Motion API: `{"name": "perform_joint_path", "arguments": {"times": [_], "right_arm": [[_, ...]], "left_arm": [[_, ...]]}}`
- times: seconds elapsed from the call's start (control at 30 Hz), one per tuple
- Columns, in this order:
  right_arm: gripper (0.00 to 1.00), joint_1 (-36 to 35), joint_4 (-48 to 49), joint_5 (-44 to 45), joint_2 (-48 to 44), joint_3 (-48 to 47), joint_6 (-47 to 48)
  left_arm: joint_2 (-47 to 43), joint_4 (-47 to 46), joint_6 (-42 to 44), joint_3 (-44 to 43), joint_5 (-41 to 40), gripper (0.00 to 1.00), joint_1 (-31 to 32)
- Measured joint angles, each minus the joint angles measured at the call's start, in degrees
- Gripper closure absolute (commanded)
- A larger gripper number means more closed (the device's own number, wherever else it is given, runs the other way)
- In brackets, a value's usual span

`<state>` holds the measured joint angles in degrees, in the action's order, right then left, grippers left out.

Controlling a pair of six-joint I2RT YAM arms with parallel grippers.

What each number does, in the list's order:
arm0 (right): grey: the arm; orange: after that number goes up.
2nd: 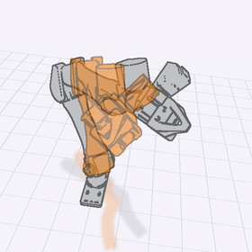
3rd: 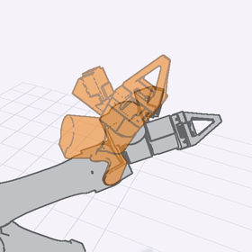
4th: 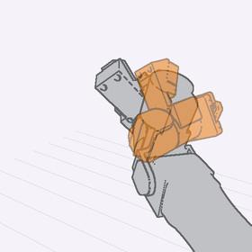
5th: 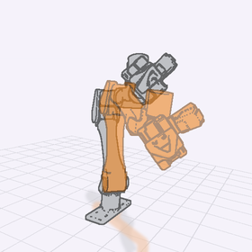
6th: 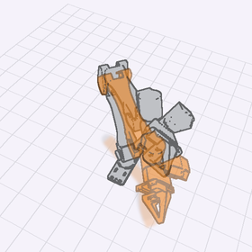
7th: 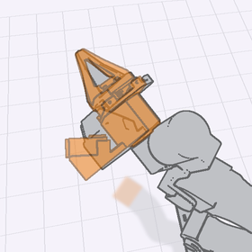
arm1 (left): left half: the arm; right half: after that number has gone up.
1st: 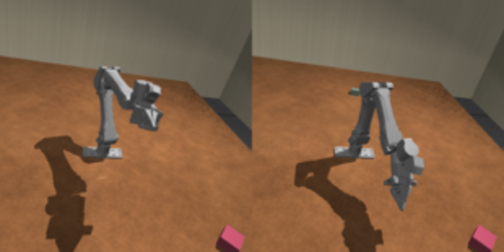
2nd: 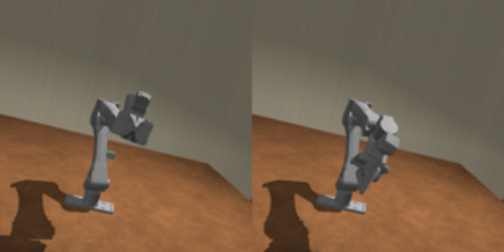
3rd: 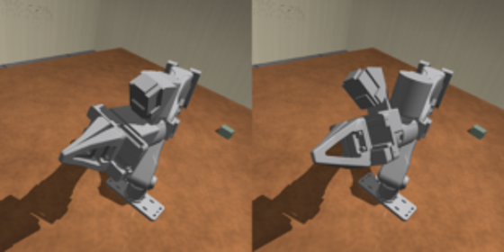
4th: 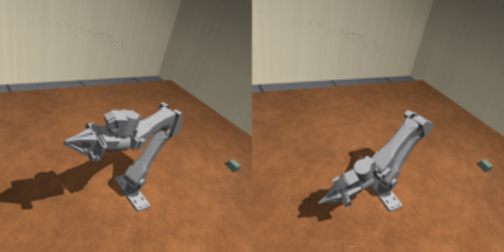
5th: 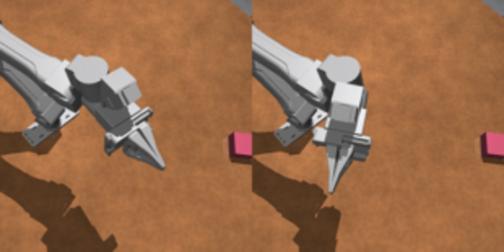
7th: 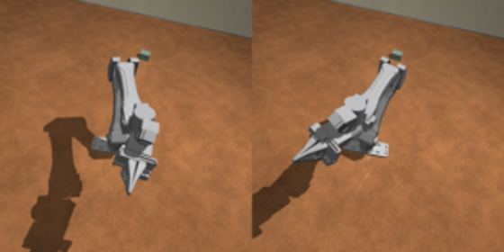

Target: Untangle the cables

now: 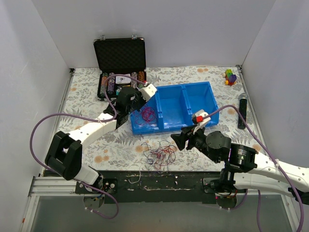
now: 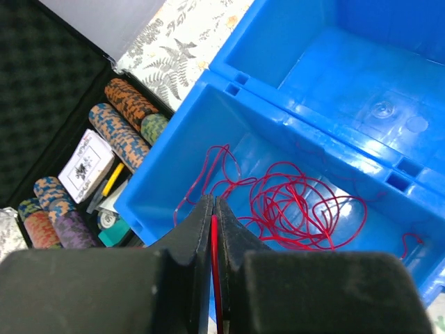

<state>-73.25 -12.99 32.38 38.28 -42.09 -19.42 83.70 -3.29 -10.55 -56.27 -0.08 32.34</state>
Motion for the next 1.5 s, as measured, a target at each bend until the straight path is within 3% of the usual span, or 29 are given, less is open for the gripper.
{"name": "perform_joint_path", "arguments": {"times": [0.37, 0.6, 0.63, 0.73, 0.8, 0.9, 1.07, 1.27, 1.5], "right_arm": [[0.34, 0.0, -0.57, 0.26, -0.02, 0.0, -1.68], [0.34, 0.0, -0.61, 0.46, -0.74, 0.2, -2.49], [0.34, 0.0, -0.66, 0.46, -1.14, 0.42, -2.67], [0.34, 0.0, -0.83, 0.48, -1.86, 0.74, -2.89], [0.34, 0.0, -0.81, 0.48, -1.99, 0.74, -2.93], [0.34, 0.0, -0.74, 0.44, -1.92, 0.85, -3.08], [0.34, 0.0, -0.61, 0.33, -1.29, 1.7, -3.3], [0.35, 0.0, -0.55, 0.02, -0.31, 1.7, -3.37], [0.35, 0.0, -0.48, -0.35, 0.33, 1.7, -3.39]], "left_arm": [[6.73, -1.84, 0.24, -6.69, 1.27, 1.0, 1.14], [13.94, -3.93, 1.99, -6.91, -4.22, 0.99, 4.81], [14.62, -4.02, 2.25, -6.91, -4.96, 0.87, 4.81], [15.28, -3.56, 2.82, -6.91, -6.16, 0.36, 4.74], [14.88, -2.21, 2.1, -7.54, -6.03, 0.27, 4.63], [13.35, 1.57, -0.46, -9.81, -4.31, 0.18, 4.55], [7.21, 6.32, -5.07, -14.4, 0.85, 0.12, 4.94], [1.05, 8.76, -11.85, -22.67, 4.85, 0.12, 3.8], [-0.72, 9.64, -13.14, -21.77, 4.55, 0.12, 0.57]]}}
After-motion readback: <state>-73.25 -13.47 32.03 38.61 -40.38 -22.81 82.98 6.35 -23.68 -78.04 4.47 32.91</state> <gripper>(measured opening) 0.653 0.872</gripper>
